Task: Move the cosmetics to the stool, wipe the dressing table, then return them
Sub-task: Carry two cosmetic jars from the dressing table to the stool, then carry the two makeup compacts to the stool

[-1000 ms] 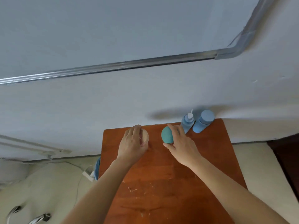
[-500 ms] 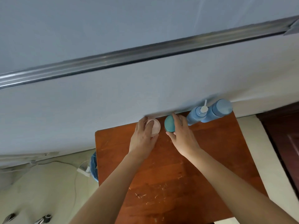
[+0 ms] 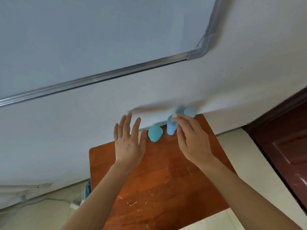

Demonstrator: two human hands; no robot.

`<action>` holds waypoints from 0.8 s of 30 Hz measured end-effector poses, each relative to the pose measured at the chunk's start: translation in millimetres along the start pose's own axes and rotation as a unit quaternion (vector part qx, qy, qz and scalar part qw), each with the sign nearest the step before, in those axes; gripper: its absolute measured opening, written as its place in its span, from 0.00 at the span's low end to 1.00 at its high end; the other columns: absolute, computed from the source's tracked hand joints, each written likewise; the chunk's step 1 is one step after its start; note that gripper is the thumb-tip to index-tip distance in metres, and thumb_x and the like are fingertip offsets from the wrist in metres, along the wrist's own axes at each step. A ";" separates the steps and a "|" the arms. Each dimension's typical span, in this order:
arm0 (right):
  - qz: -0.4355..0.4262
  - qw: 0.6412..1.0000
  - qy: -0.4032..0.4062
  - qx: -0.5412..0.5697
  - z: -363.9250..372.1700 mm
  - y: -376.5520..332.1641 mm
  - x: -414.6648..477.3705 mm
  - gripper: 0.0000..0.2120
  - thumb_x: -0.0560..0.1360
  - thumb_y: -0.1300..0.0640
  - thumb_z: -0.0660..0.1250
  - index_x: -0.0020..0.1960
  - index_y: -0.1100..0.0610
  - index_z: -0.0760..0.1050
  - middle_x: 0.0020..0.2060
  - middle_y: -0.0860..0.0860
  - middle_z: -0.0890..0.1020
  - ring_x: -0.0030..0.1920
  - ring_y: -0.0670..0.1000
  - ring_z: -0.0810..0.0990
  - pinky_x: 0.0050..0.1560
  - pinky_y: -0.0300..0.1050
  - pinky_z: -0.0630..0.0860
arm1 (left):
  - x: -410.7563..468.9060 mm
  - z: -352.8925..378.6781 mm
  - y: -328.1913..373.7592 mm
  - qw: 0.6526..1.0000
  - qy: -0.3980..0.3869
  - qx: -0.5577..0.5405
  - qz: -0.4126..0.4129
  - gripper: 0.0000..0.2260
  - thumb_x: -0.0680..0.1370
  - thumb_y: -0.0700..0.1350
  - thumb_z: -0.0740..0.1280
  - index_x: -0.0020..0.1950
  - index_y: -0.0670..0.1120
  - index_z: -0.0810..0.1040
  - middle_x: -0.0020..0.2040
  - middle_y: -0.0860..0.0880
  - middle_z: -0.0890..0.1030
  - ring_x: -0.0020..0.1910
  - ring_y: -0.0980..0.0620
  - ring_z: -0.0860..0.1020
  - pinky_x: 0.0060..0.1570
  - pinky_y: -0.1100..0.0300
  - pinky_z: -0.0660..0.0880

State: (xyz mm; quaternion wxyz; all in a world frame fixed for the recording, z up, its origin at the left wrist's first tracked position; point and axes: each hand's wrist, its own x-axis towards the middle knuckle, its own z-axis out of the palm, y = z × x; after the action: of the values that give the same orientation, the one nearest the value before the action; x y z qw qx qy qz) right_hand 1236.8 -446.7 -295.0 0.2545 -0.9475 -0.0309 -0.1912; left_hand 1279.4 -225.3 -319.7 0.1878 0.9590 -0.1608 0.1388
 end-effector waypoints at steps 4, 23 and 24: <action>0.038 0.990 0.113 -0.079 -88.9 35.0 -34.1 0.18 0.82 0.54 0.59 0.69 0.58 0.74 0.70 0.55 0.72 0.69 0.55 0.70 0.69 0.49 0.67 | 10.8 -28.3 83.7 0.997 0.017 -0.012 0.070 0.23 0.84 0.55 0.52 0.76 0.48 0.63 0.79 0.44 0.57 0.79 0.43 0.53 0.75 0.39 0.53; 0.445 0.706 0.395 -0.384 -530.6 100.7 -634.2 0.29 0.81 0.43 0.58 0.79 0.55 0.60 0.79 0.60 0.55 0.79 0.61 0.52 0.76 0.63 0.54 | -298.8 -74.2 713.1 0.788 -0.011 -0.247 0.564 0.24 0.83 0.57 0.51 0.77 0.47 0.62 0.79 0.42 0.58 0.78 0.43 0.56 0.73 0.38 0.54; 0.460 0.685 0.405 -0.394 -540.1 95.2 -664.0 0.29 0.81 0.44 0.59 0.78 0.55 0.61 0.79 0.60 0.56 0.79 0.61 0.52 0.75 0.63 0.55 | -324.0 -73.8 736.9 0.767 -0.018 -0.252 0.590 0.24 0.83 0.57 0.51 0.77 0.47 0.62 0.78 0.42 0.58 0.78 0.42 0.56 0.73 0.37 0.55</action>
State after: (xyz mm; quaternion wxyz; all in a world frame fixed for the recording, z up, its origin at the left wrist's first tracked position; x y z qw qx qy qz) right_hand 450.2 -770.4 -160.3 -0.0984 -0.6863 0.5928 -0.4097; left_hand 703.8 -759.2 -127.2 0.3004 0.5958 -0.7275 0.1596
